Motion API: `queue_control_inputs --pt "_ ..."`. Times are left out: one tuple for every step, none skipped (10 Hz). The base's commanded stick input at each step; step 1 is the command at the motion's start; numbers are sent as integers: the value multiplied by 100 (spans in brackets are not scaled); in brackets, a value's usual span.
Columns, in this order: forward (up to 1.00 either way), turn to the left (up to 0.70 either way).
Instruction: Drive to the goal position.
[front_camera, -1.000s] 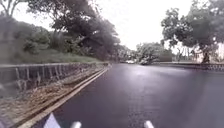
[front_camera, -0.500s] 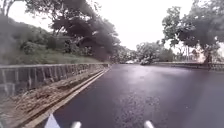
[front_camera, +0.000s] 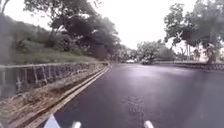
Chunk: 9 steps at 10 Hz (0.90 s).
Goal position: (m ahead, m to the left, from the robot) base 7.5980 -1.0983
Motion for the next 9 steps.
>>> queue_control_inputs --pt "70 0" --pt "70 0" --pt "70 0" --pt "70 0" --pt "70 0" --pt "70 0" --pt "70 0" --pt "70 0" --pt "70 0"
